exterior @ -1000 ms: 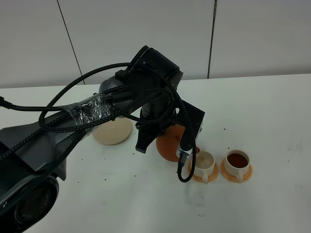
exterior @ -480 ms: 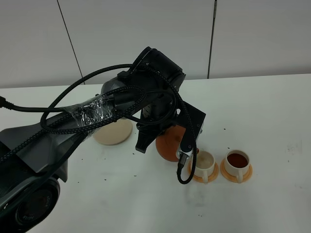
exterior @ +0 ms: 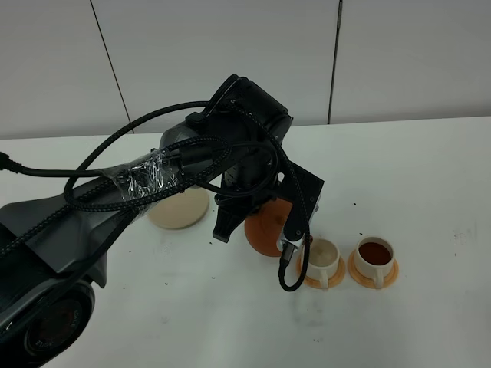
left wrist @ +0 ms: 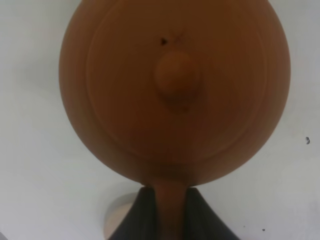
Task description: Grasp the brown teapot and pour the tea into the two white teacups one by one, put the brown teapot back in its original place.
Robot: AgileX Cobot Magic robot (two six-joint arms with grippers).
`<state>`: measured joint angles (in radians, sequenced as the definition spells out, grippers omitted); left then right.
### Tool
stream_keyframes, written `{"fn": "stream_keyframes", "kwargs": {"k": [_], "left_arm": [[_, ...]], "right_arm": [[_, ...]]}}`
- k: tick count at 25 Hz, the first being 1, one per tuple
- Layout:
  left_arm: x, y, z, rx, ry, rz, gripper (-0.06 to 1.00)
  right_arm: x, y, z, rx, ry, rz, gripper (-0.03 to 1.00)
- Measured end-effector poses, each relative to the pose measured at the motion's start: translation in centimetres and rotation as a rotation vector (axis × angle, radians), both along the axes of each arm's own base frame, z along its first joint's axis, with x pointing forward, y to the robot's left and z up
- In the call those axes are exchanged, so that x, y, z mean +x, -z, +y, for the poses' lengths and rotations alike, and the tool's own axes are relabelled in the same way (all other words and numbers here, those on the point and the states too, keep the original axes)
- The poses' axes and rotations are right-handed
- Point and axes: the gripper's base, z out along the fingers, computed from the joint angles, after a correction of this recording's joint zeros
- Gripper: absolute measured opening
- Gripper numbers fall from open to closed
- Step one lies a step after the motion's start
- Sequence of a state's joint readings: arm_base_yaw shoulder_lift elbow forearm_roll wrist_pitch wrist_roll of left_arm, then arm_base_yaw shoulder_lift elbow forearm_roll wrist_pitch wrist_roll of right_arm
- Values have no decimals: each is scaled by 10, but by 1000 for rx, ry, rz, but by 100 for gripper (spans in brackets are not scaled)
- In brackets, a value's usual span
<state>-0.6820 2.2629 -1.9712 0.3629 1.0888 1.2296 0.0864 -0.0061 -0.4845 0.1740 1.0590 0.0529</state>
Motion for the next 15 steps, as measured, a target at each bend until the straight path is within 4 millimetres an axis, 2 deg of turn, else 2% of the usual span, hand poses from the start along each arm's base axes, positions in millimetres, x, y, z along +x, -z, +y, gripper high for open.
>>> {"fn": "stream_keyframes", "kwargs": {"k": [15], "left_arm": [[0,0,0,0,1,0,17]], "right_arm": [[0,0,0,0,0,0,24]]}}
